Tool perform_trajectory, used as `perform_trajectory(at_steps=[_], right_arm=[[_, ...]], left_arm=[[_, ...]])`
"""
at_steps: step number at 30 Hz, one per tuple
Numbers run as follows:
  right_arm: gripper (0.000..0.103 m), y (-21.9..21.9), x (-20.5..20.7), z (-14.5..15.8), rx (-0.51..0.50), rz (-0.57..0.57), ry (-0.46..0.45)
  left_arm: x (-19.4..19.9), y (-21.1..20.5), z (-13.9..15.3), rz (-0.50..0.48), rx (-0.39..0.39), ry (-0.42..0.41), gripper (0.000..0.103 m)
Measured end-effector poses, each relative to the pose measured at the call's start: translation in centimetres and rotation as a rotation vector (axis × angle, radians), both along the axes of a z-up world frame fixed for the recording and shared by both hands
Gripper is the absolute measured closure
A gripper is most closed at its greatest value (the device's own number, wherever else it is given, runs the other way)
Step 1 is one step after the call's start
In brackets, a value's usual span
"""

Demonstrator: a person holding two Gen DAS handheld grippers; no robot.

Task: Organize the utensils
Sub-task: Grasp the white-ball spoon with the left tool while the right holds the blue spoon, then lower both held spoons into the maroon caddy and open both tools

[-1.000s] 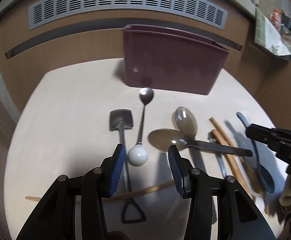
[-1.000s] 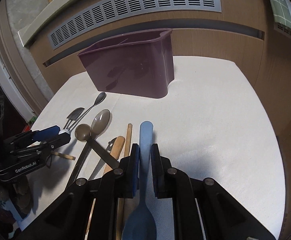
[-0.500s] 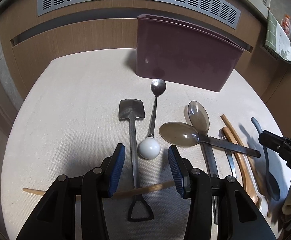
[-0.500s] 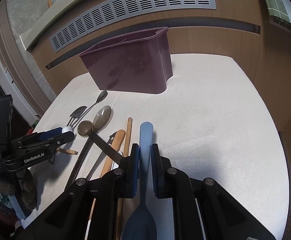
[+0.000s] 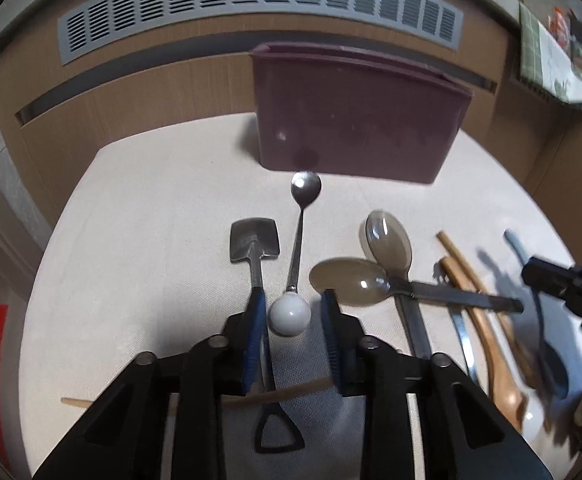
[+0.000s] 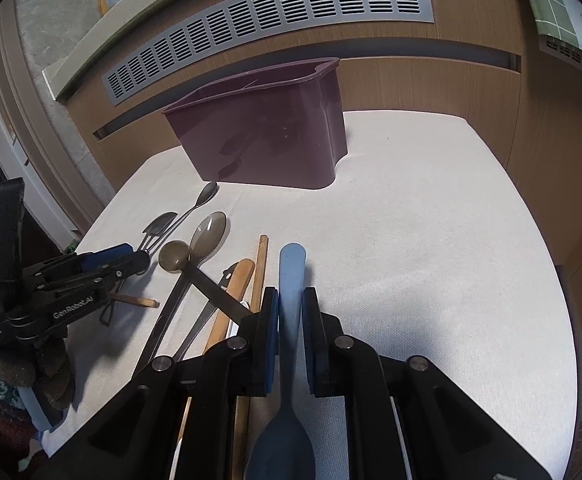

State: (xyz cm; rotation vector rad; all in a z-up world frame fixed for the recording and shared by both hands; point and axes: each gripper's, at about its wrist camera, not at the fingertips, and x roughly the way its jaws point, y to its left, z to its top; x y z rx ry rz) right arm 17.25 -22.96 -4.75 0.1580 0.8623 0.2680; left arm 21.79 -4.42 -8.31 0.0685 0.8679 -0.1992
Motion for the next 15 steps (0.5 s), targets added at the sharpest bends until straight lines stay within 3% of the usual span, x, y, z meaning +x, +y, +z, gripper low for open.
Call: perform_trajectory(at_steps=[3, 9, 15], right_arm=[[0.092, 0.0, -0.2, 0.3, -0.004, -0.005, -0.005], [0.092, -0.1, -1.4, 2.1, -0.016, -0.014, -0.059], [0.092, 0.2, -1.8, 3.5, -0.010, -0.020, -0.083]], left_arm=[[-0.3, -0.1, 0.5, -0.007, 0.003, -0.029, 0.081], [-3.0, 1.0, 6.2, -0.010, -0.064, -0.191, 0.081], [-3.8, 1.7, 9.3, -0.017, -0.115, -0.220, 0.081]])
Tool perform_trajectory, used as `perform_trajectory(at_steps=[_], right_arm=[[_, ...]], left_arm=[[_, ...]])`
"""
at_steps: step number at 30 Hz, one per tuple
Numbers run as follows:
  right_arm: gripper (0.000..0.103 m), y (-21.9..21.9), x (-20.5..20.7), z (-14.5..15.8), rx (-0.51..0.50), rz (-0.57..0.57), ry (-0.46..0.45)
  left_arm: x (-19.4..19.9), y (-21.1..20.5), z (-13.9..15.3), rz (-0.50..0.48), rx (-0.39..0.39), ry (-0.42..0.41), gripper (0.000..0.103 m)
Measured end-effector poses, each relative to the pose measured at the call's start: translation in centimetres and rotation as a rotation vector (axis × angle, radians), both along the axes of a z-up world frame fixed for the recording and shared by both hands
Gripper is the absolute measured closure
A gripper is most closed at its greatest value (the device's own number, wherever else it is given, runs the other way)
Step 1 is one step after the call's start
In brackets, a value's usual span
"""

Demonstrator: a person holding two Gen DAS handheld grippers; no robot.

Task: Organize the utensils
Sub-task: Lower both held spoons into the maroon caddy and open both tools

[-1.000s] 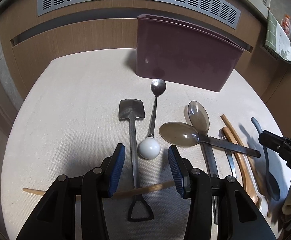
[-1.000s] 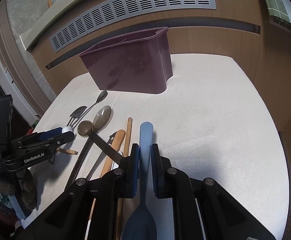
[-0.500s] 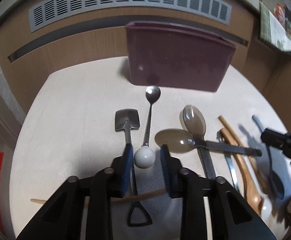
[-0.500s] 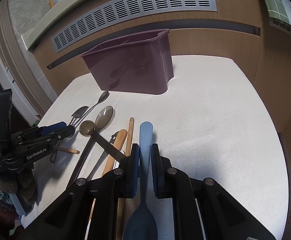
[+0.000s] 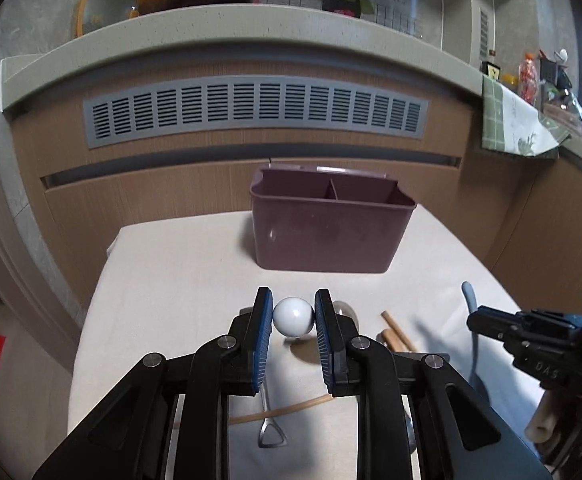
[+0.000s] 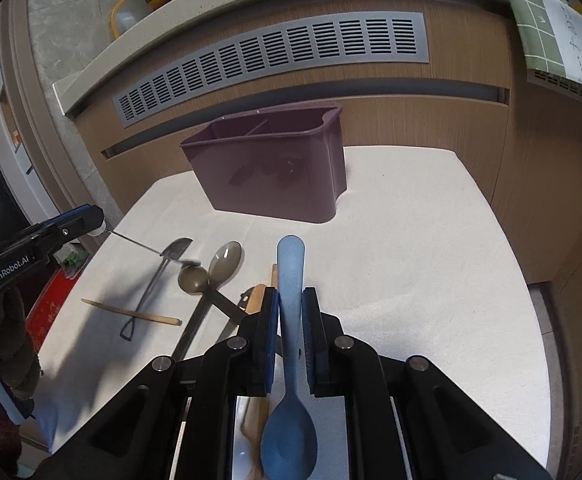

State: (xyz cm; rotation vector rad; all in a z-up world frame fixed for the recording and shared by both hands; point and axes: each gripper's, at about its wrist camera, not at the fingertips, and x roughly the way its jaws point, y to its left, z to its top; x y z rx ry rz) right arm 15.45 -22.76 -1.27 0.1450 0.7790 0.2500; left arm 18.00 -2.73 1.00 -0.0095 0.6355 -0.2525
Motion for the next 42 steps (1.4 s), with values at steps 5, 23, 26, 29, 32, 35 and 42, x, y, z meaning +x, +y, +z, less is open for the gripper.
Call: perform_trajectory(at_steps=[5, 23, 26, 29, 32, 35, 42], right_arm=[[0.092, 0.4, -0.4, 1.3, -0.025, 0.005, -0.032], [0.093, 1.4, 11.5, 20.5, -0.092, -0.055, -0.420], [0.093, 1.2, 13.4, 17.8, -0.099, -0.070, -0.374], [0.093, 1.4, 15.0, 14.2, -0.093, -0.066, -0.287], [0.093, 1.4, 16.2, 10.9, -0.086, -0.064, -0.211], [0.093, 1.4, 17.0, 8.1, -0.069, -0.057, -0.135], [0.091, 2.3, 16.9, 4.6, -0.081, -0.002, -0.041]], left_arm=[[-0.7, 0.3, 0.7, -0.003, -0.026, -0.004, 0.081], [10.0, 0.4, 18.1, -0.074, -0.182, -0.335, 0.081], [13.8, 0.5, 15.6, -0.060, -0.223, -0.259, 0.081], [16.5, 0.3, 12.0, -0.051, -0.228, -0.172, 0.081], [18.3, 0.1, 8.5, -0.048, -0.227, -0.095, 0.081], [19.2, -0.1, 5.7, -0.059, -0.241, -0.018, 0.081], [19.8, -0.5, 1.2, -0.132, -0.302, 0.109, 0.080]])
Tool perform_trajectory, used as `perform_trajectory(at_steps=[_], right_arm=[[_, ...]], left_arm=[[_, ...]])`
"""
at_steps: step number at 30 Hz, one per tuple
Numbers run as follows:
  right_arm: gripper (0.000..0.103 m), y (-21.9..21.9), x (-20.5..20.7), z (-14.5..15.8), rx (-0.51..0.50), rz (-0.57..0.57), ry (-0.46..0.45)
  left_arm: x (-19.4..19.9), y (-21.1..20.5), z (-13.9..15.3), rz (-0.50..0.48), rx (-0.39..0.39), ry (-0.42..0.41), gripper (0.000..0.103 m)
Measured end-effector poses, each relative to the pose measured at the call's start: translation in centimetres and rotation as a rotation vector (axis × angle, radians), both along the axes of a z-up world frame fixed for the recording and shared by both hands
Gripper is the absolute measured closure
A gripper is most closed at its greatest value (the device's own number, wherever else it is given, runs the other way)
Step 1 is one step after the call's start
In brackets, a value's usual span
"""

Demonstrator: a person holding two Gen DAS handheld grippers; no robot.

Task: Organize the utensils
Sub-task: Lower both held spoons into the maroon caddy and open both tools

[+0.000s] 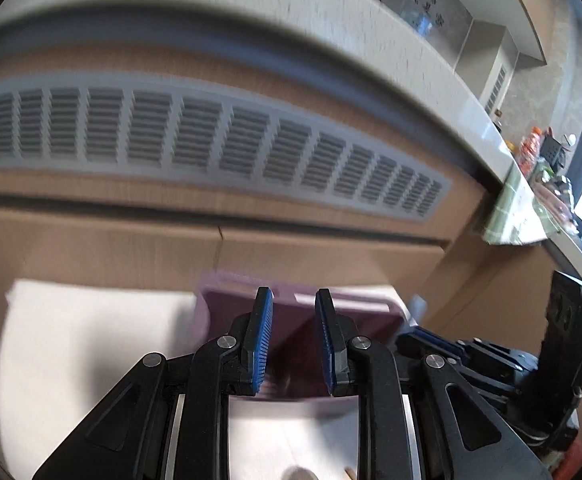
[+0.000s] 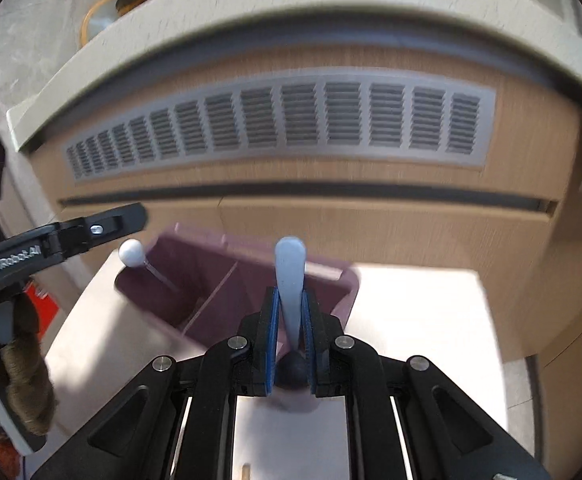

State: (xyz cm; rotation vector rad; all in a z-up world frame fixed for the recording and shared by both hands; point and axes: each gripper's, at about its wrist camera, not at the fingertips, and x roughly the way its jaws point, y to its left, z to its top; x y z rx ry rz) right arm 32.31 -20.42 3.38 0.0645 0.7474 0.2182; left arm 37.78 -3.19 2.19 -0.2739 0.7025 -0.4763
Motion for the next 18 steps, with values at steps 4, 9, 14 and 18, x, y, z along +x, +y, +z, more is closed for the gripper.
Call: perform_trajectory(at_steps=[4, 9, 14, 18], right_arm=[[0.086, -0.3, -1.2, 0.1, -0.001, -0.004, -0.016], [0.086, -0.9, -6.2, 2.0, -0.025, -0.012, -0.092], [0.086, -1.4, -11.4, -0.2, -0.024, 0.063, 0.014], [0.086, -0.4, -15.2, -3.3, -0.056, 0.159, 0.108]], left_arm=[[-2.0, 0.5, 0.6, 0.018, -0.007, -0.029, 0.076], [-8.2, 2.9, 0.9, 0.075, 0.045, -0.104, 0.072], [-13.2, 5.1, -3.2, 0.048, 0.072, 0.035, 0.072], [-17.9, 6.0, -6.3, 0.010, 0.144, 0.091, 0.072]])
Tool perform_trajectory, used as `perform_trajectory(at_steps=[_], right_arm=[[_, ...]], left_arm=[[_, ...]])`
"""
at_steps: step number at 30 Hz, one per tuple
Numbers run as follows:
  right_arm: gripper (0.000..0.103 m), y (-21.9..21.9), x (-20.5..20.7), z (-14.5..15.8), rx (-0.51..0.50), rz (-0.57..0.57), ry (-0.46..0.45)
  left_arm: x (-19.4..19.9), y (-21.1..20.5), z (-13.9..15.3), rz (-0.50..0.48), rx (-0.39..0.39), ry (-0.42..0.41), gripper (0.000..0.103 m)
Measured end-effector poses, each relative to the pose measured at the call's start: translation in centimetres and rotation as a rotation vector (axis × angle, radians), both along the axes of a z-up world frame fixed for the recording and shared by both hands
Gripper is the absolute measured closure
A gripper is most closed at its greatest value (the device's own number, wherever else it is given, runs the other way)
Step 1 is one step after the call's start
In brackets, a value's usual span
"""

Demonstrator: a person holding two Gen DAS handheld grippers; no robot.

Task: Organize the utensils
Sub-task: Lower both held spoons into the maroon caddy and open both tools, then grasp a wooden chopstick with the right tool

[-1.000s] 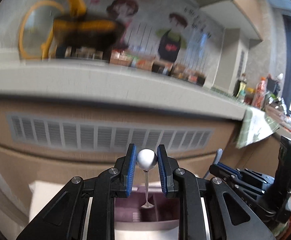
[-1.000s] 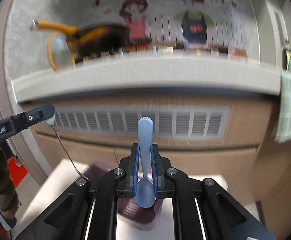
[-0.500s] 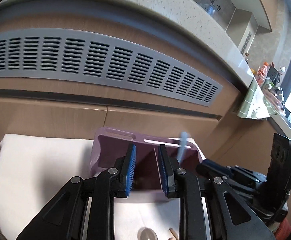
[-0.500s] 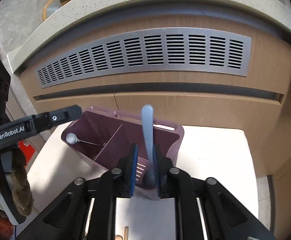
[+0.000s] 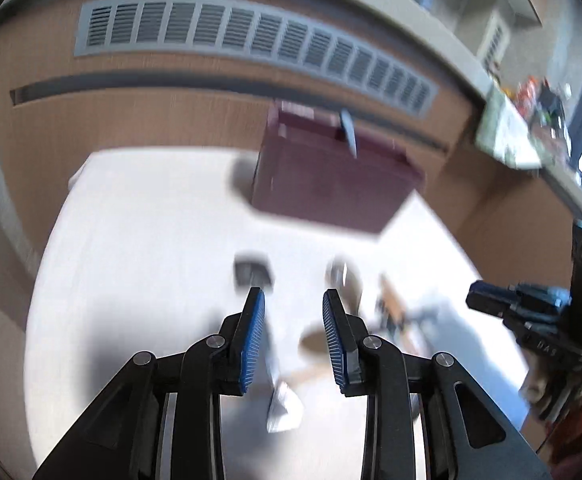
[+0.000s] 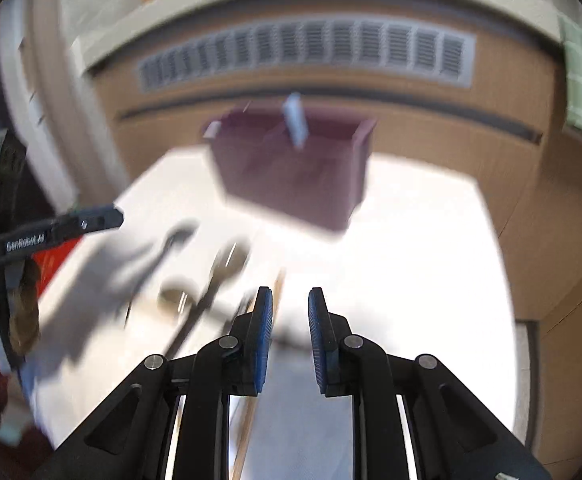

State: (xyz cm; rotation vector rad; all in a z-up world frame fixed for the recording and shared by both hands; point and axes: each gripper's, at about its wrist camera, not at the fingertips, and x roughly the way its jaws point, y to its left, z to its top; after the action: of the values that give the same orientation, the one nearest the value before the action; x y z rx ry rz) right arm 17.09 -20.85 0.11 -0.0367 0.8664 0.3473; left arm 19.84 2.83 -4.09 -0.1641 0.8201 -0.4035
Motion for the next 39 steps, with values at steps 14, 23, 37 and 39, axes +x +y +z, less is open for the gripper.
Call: perform_trajectory(at_steps=[14, 23, 37, 39], right_arm=[[0.084, 12.7, -1.3, -2.7, -0.010, 0.378, 0.081], [0.084, 23.9, 1.4, -4.3, -0.147, 0.701, 0.079], [0.099, 13.8, 1.7, -3.5, 0.068, 0.399, 0.197], [0.099, 9.8, 1.5, -3.0, 0.113, 0.283, 0.182]], left_arm=[[-7.6, 10.8, -1.8, 0.396, 0.003, 0.059, 0.072], [-8.7, 14.5, -0.9, 0.465, -0.050, 0.023, 0.072], [-6.6, 10.4, -1.5, 0.350, -0.044, 0.054, 0.072], [-6.1, 9.2, -1.9, 0.324, -0.040, 0.072, 0.072]])
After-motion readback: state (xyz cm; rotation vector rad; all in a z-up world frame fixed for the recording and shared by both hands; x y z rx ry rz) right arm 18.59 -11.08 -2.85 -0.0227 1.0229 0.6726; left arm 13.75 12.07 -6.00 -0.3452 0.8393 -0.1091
